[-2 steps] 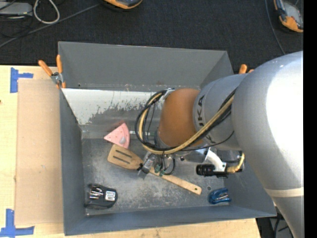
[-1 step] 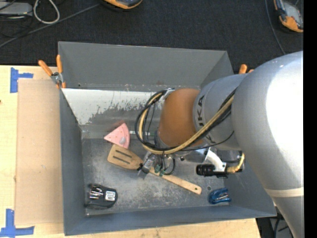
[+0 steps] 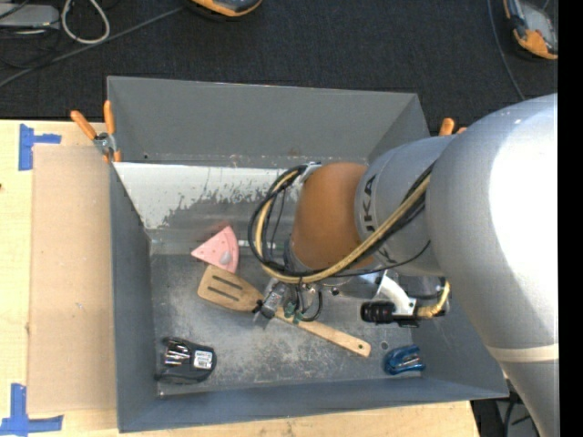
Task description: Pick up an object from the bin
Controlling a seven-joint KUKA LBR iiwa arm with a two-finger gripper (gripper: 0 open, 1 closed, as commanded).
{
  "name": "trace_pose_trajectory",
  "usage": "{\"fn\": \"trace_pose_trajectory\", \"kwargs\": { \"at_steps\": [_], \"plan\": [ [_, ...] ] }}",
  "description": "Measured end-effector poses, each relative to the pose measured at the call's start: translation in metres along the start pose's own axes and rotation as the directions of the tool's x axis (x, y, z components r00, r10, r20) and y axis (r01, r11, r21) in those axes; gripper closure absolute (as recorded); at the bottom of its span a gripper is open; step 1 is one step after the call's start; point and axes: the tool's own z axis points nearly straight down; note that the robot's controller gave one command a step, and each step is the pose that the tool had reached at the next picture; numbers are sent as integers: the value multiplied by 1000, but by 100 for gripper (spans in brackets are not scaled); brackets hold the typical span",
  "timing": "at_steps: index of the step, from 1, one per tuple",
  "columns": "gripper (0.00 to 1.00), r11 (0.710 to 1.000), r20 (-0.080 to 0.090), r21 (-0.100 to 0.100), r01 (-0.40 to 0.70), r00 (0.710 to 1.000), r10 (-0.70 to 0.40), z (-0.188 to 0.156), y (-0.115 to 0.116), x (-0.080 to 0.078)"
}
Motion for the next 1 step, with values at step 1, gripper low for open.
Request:
{"fn": "trace_pose_trajectory", "kwargs": {
  "at_steps": [1],
  "plan": [
    [100,1000,-7,5,0,1000,0,-19,-2,2]
  ]
}}
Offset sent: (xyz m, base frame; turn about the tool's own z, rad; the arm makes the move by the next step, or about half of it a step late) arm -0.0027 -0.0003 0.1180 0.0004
